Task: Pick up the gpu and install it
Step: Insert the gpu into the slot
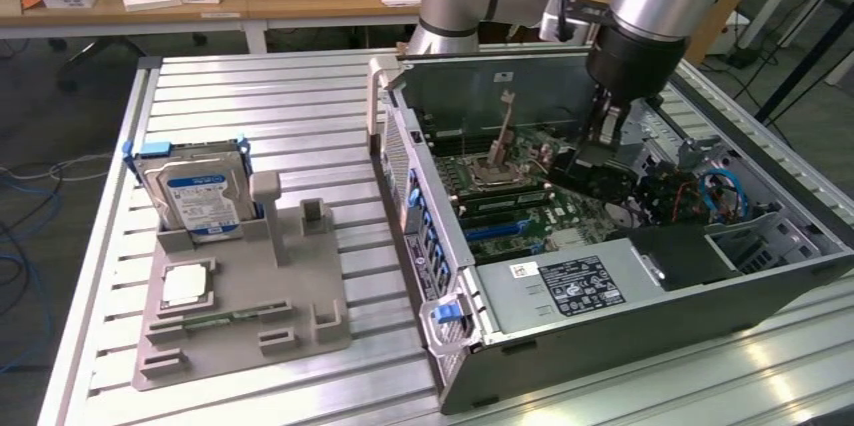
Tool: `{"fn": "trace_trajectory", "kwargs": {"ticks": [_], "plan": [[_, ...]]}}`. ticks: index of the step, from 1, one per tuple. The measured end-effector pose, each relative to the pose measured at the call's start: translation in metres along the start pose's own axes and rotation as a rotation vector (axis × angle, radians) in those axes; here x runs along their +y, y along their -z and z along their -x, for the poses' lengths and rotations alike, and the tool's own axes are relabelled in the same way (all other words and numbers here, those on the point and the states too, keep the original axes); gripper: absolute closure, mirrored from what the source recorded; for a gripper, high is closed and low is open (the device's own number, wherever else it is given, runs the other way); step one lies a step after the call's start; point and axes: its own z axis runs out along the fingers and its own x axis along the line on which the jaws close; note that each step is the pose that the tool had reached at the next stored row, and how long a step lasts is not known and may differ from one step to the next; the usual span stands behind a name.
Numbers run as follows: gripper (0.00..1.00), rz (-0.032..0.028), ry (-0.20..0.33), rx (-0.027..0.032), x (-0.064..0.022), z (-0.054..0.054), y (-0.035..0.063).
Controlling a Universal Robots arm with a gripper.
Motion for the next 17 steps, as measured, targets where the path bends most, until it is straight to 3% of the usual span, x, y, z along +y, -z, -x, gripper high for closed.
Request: {"fn": "trace_trajectory", "kwargs": {"ticks": [17], "plan": [[0.73,0.0076,0.163,0.0036,-0.0045,0.0033,-0.0001]]}}
